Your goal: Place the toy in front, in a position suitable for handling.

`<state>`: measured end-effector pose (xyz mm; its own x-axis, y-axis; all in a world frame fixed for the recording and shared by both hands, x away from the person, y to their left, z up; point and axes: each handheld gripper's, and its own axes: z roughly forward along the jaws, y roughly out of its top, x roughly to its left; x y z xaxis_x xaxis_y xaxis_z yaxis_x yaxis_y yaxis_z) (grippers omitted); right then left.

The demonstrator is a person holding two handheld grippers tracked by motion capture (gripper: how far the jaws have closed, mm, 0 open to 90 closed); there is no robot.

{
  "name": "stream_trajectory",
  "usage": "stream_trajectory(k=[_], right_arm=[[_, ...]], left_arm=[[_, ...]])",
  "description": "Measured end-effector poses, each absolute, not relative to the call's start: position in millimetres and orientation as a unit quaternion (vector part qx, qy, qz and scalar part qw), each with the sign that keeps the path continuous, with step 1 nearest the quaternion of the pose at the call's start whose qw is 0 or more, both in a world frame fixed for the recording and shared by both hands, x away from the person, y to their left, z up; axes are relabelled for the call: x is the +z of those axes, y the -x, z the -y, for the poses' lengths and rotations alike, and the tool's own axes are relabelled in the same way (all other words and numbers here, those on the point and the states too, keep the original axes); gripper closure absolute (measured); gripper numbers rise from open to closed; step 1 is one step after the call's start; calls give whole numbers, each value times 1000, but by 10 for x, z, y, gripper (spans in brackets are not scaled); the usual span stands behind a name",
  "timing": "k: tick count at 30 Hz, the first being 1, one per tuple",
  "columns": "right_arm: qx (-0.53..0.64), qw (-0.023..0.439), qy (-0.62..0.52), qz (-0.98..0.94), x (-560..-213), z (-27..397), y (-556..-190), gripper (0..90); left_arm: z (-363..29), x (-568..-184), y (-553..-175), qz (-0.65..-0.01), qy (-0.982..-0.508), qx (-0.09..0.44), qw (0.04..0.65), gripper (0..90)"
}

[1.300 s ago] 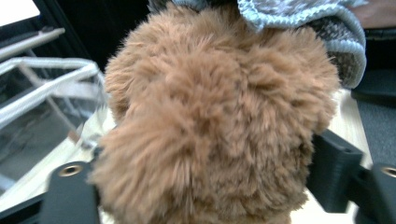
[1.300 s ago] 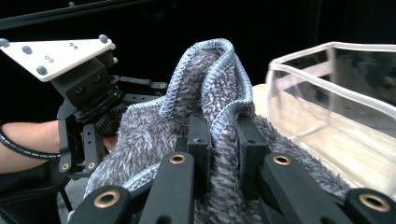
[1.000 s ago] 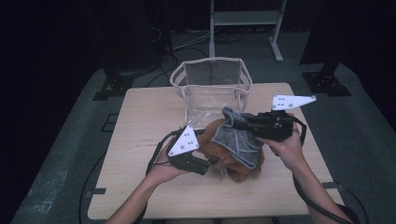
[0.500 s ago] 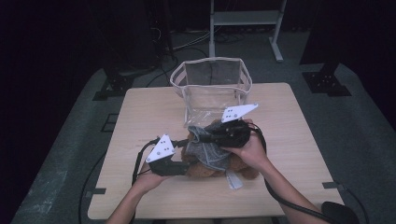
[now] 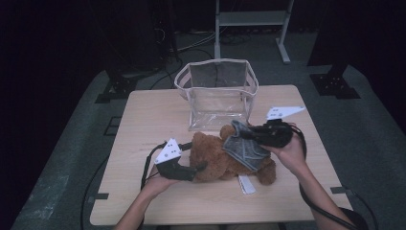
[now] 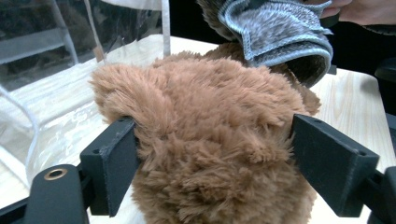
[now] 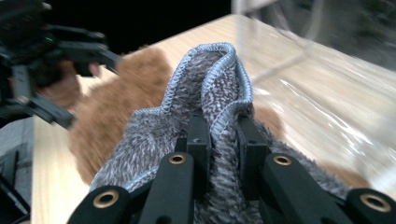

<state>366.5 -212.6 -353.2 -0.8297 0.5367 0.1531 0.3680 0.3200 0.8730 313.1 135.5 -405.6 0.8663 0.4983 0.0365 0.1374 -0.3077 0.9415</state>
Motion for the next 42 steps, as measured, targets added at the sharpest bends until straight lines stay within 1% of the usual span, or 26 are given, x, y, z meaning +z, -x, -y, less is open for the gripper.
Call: stream_trajectory(k=[3,6,9,13,16,18,19,20,24,27,28,30,32,37,42], right_arm=[[508,87,-313,-798,-3637,2400,-3679,782],[503,72,-335,-794,-3811,2529,-3694,782],[500,58,-332,-798,-3937,2463,-3694,781],[503,48,-329,-798,-3990,2348,-3726,782],[497,37,-322,-805,-4048,2206,-3719,785],[497,25,-313,-809,-4056,2087,-3689,785],[498,21,-304,-812,-4046,2032,-3669,785],[501,23,-294,-814,-4024,1996,-3647,785],[511,39,-291,-808,-3909,2084,-3617,785],[518,40,-308,-797,-3921,2192,-3626,785],[519,42,-310,-796,-3933,2209,-3619,785],[525,35,-309,-793,-3963,2217,-3600,784],[526,35,-307,-792,-3986,2202,-3582,783],[526,42,-312,-790,-4021,2204,-3623,782],[519,44,-312,-795,-4043,2167,-3626,782]], left_arm=[[-1327,-4035,-3154,-197,-792,173,552,164],[-1335,-4004,-3170,-199,-789,175,554,154],[-1365,-3989,-3155,-197,-790,179,552,151],[-1433,-3973,-3119,-193,-791,186,551,151],[-1436,-3975,-3085,-187,-788,169,562,151],[-1393,-4016,-3055,-173,-802,166,546,151],[-1393,-4016,-3055,-173,-802,166,546,152],[-1366,-4085,-3039,-163,-821,165,522,153],[-1422,-4161,-3056,-173,-830,168,502,169],[-1470,-4172,-3096,-185,-828,169,501,181],[-1501,-4181,-3142,-197,-829,178,491,182],[-1530,-4178,-3177,-207,-825,177,495,181],[-1545,-4149,-3171,-202,-822,175,503,180],[-1544,-4067,-3071,-167,-813,162,534,179],[-1516,-4138,-3093,-165,-826,169,512,179]])
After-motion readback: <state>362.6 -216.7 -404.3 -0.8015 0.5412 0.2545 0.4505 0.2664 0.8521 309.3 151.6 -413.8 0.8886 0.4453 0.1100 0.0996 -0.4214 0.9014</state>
